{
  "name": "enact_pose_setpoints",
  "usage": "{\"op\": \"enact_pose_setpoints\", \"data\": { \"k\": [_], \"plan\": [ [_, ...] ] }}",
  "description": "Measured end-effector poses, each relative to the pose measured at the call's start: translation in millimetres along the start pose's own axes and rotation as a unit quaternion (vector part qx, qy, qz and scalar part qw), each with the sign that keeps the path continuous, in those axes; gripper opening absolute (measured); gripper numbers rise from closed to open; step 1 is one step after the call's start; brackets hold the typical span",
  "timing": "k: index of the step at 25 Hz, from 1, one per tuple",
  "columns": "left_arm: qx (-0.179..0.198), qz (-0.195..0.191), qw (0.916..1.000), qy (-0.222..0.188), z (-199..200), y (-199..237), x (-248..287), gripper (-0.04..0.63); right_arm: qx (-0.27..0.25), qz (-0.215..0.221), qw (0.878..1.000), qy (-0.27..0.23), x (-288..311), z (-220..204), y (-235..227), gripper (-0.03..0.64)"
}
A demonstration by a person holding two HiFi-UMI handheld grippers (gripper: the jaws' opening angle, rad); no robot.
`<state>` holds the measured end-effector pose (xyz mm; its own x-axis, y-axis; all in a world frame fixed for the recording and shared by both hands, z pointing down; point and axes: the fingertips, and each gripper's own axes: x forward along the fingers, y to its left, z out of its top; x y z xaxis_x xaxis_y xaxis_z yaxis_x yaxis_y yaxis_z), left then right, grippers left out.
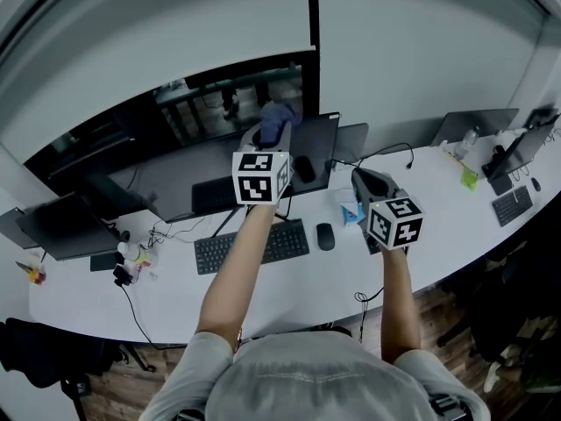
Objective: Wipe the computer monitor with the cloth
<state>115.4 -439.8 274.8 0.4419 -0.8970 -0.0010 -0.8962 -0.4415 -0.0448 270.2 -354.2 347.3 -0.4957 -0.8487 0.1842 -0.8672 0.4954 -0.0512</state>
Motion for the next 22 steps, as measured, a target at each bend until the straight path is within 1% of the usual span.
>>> {"op": "enact_pose_setpoints", "data": {
  "k": [4,7,13,17,22],
  "plan": [
    [0.018,0.006,0.9998,0.002,0.1,32.3,-18.9,0.080,-0.002,-0.003,1.000,-0.001,11.7,-0.4,34.4,0.002],
    [0.028,0.001,0.9996,0.005,-1.3,50.9,-31.4,0.080,-0.010,-0.003,1.000,0.000,21.7,1.9,60.0,0.002],
    [0.064,0.007,0.9978,0.013,-3.6,83.1,-62.5,0.080,-0.030,0.010,0.999,0.006,43.5,3.1,105.7,0.002],
    [0.073,0.019,0.9971,0.011,-5.4,108.7,-84.1,0.080,-0.042,0.021,0.999,0.008,61.5,4.6,130.4,0.002],
    [0.072,0.041,0.9965,0.012,-8.9,149.7,-114.6,0.080,-0.057,0.050,0.997,0.007,86.9,8.6,171.9,0.002]
  ]
}}
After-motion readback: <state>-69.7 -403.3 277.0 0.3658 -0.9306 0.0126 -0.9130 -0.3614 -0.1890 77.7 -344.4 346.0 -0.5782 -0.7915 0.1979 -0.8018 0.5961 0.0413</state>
